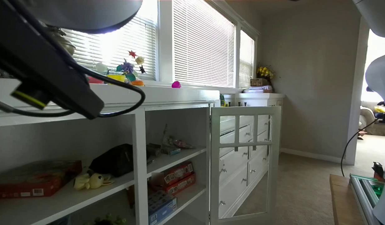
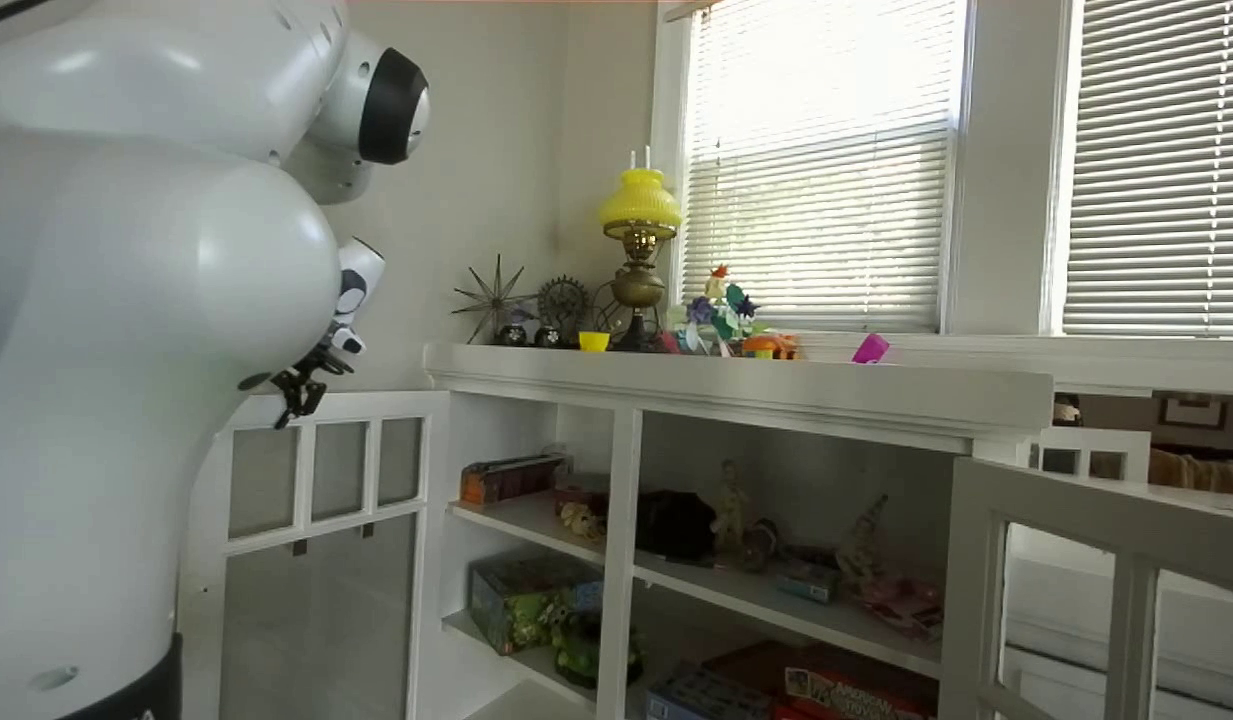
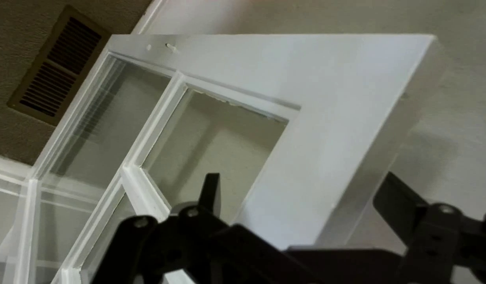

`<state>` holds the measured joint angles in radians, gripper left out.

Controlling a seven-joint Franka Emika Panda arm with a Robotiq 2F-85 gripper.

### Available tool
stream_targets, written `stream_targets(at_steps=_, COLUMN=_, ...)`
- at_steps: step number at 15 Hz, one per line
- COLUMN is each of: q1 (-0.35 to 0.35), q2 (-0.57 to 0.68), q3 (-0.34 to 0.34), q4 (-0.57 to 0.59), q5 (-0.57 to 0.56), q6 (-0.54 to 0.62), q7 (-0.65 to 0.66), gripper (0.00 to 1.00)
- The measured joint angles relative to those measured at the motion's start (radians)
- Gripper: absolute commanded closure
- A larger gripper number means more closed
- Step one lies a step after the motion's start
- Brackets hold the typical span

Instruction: Close the bottom left cabinet door

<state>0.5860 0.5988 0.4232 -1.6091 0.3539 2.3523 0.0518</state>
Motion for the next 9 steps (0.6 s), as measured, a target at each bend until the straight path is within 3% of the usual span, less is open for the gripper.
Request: stream_targets(at_steps=9, q1=0.035, q2=-0.02, q3=-0.06, q4=0.052, q5=-0.171, q6=-0.132, q7=0.039, gripper=0.0)
